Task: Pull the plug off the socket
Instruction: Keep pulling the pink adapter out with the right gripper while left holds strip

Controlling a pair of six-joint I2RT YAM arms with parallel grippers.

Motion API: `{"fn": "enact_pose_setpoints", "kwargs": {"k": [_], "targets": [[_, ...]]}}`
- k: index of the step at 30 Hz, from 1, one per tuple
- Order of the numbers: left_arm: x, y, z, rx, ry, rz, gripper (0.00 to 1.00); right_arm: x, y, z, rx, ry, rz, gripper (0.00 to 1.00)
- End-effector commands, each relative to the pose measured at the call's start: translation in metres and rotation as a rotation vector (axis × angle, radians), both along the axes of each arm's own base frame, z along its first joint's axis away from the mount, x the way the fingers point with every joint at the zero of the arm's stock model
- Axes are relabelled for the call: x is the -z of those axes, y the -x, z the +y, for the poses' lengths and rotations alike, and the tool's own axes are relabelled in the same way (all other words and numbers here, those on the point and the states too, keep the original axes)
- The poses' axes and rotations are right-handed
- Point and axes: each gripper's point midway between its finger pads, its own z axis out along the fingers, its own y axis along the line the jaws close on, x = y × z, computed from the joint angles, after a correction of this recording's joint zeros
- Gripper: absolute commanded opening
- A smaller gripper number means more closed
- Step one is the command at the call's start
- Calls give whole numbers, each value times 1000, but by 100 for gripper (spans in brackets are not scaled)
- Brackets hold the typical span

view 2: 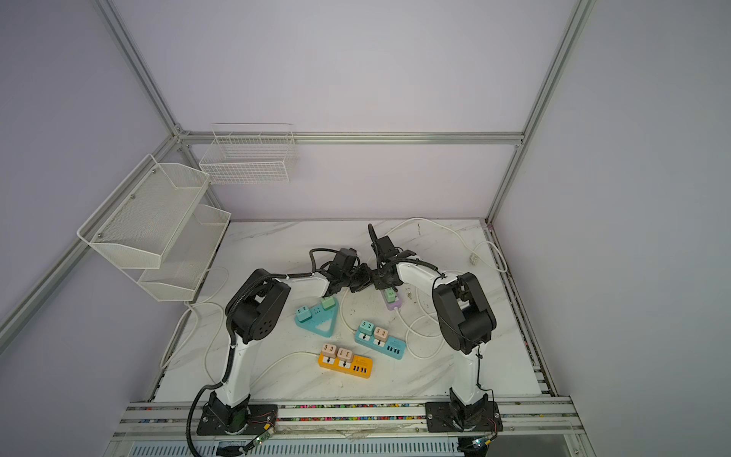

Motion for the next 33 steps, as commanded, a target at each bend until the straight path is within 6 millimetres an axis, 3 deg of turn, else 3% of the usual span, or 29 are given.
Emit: {"fn": "enact_pose_setpoints", "kwargs": {"k": [1, 3, 9, 16, 20, 24, 26, 31, 33], "targets": [[97, 56, 45, -7, -266, 262, 22, -35, -11, 7, 2, -3, -120, 7], [99, 58, 46, -7, -270, 265, 21, -33, -10, 8, -3, -12, -113, 7], [107, 65, 55, -23, -297, 282, 21, -45, -27, -23, 80, 31, -157, 7], [110, 65, 55, -31, -294, 291, 21, -31, -13, 14, -29, 35, -118, 4], [111, 65, 56, -36, -298, 292, 21, -47, -23, -9, 16, 16, -154, 4], [109, 64, 53, -34, -288, 288, 21, -50, -32, -33, 82, 29, -163, 4], [108, 63, 52, -37, -290, 282, 21, -49, -30, -25, 64, 39, -163, 3], [109, 61, 49, -37, -283, 285, 21, -44, -13, 16, -41, 2, -153, 2], [108, 61, 47, -31, -276, 285, 21, -48, -15, 10, -35, 9, -173, 2]]}}
